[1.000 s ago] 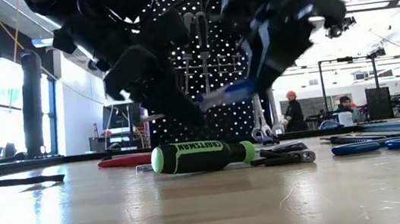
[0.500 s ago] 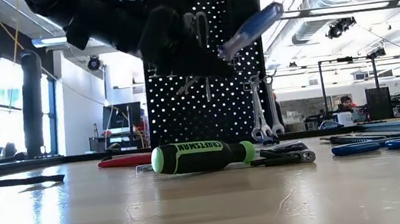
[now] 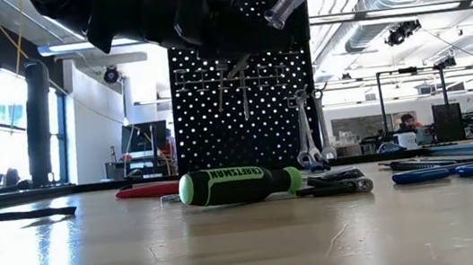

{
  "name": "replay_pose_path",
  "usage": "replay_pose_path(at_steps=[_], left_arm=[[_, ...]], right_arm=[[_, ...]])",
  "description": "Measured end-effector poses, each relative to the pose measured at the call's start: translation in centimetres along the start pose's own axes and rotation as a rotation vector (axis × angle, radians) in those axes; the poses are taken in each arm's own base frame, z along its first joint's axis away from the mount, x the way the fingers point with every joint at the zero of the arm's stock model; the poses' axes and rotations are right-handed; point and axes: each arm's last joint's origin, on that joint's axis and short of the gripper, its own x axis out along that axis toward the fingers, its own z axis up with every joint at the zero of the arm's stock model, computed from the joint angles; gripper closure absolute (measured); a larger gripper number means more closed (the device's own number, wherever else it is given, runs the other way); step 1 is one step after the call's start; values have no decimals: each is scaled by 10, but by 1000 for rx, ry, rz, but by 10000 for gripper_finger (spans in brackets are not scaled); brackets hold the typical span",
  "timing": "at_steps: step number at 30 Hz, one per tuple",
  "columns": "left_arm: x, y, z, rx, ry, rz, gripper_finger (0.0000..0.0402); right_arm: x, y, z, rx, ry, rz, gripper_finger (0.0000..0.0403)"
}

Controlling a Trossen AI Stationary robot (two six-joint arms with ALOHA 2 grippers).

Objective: Hang tools onto peg board
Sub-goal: Hang the blue screwdriver onto the pegboard

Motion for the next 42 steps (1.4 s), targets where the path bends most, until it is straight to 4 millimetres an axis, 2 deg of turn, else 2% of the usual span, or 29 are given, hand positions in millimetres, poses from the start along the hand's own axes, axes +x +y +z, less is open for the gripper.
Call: replay_pose_path(at_steps=[6,10,15,19,22,28,36,42], left_arm=[[-2,2,5,18,-25,4,401],[-7,6,12,34,-53,6,401],[-12,13,21,29,-91,7,401],[-12,20,21,13,-101,-15,401],[-12,27,22,-6,-126,-10,401],[-13,32,26,-14,-189,-29,401],[-13,38,27,-13,-220,-50,401],[-13,37,27,-12,-224,-55,401]], right_arm=[[-44,-13,0,-27,-139,35,274],[-57,-15,-15,-27,-231,70,274],[-47,-12,-55,14,-359,80,274],[-22,-5,-85,54,-526,38,274],[-5,-3,-95,53,-624,-7,274],[20,-4,-93,48,-585,-44,274],[45,-12,-64,16,-543,-79,271],[53,-13,-44,-11,-565,-45,238]])
